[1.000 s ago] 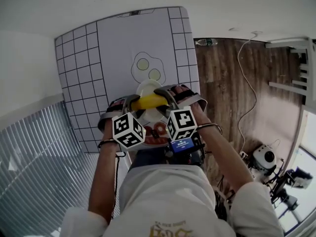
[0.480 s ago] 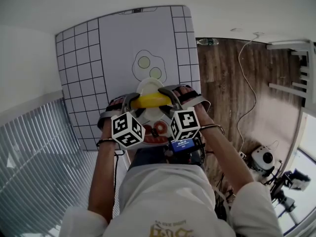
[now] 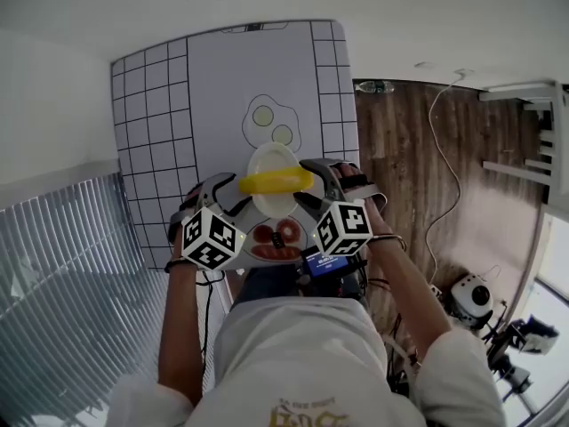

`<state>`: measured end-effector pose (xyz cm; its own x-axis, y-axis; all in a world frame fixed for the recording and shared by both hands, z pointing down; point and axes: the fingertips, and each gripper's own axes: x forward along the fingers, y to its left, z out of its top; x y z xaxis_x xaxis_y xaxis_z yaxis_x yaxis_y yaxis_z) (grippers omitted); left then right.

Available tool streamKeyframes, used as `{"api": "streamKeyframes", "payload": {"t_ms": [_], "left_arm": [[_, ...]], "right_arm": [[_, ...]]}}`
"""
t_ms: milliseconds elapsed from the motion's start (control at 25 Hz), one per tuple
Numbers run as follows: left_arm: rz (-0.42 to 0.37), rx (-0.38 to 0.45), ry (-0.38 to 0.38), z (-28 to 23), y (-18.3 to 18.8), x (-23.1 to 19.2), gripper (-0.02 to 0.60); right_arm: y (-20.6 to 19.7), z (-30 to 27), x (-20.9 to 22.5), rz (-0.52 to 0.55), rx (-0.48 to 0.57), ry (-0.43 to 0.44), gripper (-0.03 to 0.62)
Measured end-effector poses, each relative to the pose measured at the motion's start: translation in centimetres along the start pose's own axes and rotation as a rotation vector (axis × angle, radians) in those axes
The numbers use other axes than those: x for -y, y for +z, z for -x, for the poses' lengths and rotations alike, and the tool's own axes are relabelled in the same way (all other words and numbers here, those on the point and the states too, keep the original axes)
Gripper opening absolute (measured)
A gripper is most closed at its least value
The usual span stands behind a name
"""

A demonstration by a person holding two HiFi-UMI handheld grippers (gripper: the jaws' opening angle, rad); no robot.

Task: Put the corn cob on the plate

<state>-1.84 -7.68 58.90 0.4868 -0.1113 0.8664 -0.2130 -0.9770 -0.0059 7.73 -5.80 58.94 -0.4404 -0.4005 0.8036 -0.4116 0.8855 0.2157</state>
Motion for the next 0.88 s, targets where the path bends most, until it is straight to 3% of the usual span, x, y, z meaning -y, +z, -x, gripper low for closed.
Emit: {"api": "streamKeyframes", "payload": {"t_ms": [80,160,240,360,400,480,560,760,880], "left_arm": [[0.088,0.042,0.021,0.6,0.0,-0.1,0.242],[0.105,0.091,0.082,1.6,0.5,-0.3,0.216],[0.109,0.167,0.149,2.9,1.7,-0.4,0.157],[0.213,0.311,0.204,5.0,4.0,-0.5,0.042],[0.256,0.356,0.209,5.6,4.8,-0.6,0.015],[0.342,0.437,0.204,7.0,6.1,-0.5,0.008],[0.404,0.51,0.214,8.5,7.1,-0.6,0.008],[0.401,0.671,0.34,13.3,10.0,-1.1,0.008],[0.379,0.748,0.413,16.1,11.2,-1.0,0.008]], "right_arm": [[0.0,0.5,0.2,-0.043,0.01,-0.02,0.302],[0.1,1.1,0.4,-0.067,0.018,-0.041,0.302],[0.3,1.9,0.6,-0.101,0.033,-0.069,0.302],[0.9,4.1,1.6,-0.208,0.091,-0.144,0.297],[1.3,5.2,2.1,-0.245,0.122,-0.183,0.271],[2.3,7.6,2.9,-0.3,0.189,-0.264,0.073],[3.3,9.8,3.2,-0.339,0.251,-0.325,0.011],[5.4,14.6,3.7,-0.397,0.381,-0.435,0.008],[6.1,17.6,4.6,-0.514,0.498,-0.529,0.008]]}}
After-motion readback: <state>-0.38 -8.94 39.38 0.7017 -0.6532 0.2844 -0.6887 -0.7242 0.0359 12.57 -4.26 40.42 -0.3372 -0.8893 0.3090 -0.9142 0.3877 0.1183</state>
